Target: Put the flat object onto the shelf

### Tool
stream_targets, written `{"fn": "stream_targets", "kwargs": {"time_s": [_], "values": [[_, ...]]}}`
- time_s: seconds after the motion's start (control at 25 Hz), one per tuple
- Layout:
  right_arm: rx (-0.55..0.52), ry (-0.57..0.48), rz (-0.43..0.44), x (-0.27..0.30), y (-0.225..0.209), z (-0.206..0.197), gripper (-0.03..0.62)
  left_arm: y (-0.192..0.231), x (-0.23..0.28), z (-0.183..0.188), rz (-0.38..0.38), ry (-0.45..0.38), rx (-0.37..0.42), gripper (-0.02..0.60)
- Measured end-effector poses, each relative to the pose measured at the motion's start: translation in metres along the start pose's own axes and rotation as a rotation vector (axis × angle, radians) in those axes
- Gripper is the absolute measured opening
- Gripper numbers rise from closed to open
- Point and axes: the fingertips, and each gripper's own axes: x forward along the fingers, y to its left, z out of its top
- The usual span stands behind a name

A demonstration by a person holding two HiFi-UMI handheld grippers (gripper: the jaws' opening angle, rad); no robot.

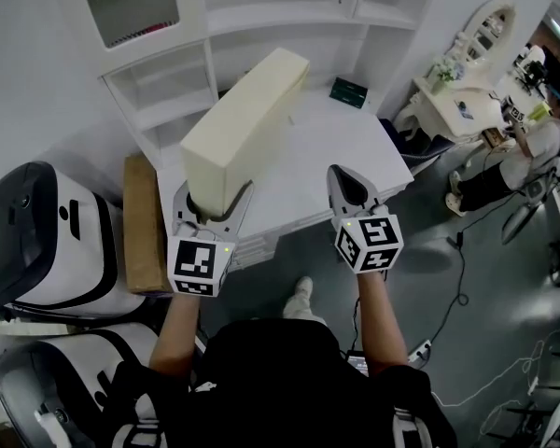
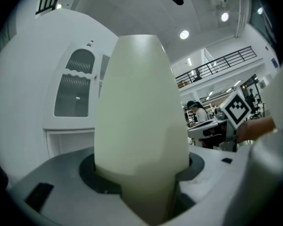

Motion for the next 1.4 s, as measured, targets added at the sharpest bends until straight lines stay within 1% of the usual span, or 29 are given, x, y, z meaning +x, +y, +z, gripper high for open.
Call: {"fn": "stream_targets", "kwargs": {"time_s": [0.36,0.76,1.24,1.4], "values": [[-0.027,0.001,0.055,0.047,-0.056,0.01,-0.001,-0.01,0.07,0.008,0.028,-0.001,0.001,0.278],[-0.042,-0.015,0.137,0.091,-0.113,0.025,-0.001,-0.017,0.129,0.022,0.109,0.004,0.031,0.278],[-0.043,-0.042,0.226,0.124,-0.15,0.033,-0.001,-0.02,0.169,0.042,0.188,0.009,0.096,0.278],[-0.044,-0.043,0.249,0.13,-0.158,0.031,-0.002,-0.017,0.178,0.049,0.209,0.015,0.138,0.278]]}}
